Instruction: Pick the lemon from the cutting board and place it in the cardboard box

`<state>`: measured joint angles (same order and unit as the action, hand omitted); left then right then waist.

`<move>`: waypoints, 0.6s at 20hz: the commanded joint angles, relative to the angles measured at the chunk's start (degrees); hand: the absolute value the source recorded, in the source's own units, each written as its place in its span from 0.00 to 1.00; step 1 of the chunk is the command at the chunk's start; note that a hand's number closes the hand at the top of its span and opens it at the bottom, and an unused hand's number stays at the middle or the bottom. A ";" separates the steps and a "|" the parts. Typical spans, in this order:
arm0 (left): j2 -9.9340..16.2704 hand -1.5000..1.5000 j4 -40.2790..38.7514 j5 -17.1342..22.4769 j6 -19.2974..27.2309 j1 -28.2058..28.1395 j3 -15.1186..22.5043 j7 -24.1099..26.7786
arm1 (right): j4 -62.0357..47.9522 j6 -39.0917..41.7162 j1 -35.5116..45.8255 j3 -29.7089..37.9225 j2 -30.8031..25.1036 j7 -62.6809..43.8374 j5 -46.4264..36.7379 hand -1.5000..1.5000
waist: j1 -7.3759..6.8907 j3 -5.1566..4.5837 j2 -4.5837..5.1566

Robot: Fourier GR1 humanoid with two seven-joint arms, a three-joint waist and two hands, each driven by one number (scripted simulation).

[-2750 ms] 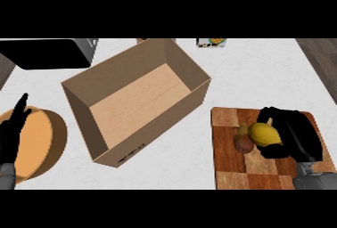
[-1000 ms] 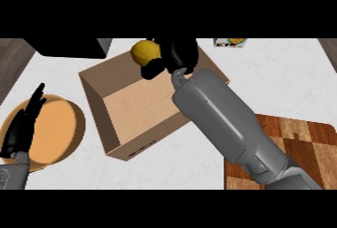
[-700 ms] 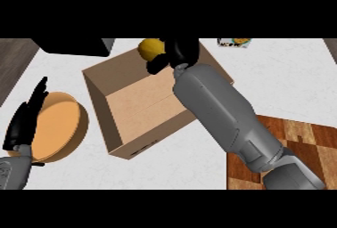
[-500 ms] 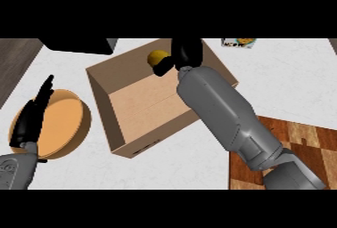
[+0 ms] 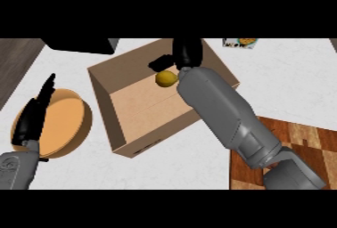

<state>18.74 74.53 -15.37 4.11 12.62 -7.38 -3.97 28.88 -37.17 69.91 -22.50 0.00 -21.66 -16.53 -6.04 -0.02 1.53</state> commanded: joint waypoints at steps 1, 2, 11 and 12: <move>0.98 0.50 -1.39 1.13 -0.30 -1.25 -1.95 2.23 | 0.99 -7.37 -0.43 0.14 0.00 5.34 3.24 0.00 | 0.63 -0.02 -0.19; -0.22 0.50 0.71 -0.25 0.65 -2.65 -0.34 0.95 | 0.08 -7.87 -0.17 2.29 0.00 7.37 3.96 0.00 | 1.30 0.04 -0.37; -0.03 0.50 -0.21 0.19 2.22 -5.17 -3.22 2.44 | 7.35 -5.67 -5.54 12.17 -1.88 19.54 11.58 0.00 | 5.38 0.04 -1.38; 1.16 0.50 3.78 2.16 -0.78 -7.72 -3.66 0.64 | 9.27 -4.30 -7.58 12.37 -2.45 20.39 12.04 0.00 | 5.33 0.06 -1.56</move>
<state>18.90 75.54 -14.79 5.01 7.57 -9.73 -2.40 34.36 -44.18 65.34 -12.88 -1.04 -4.59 -6.77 -1.85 0.02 0.45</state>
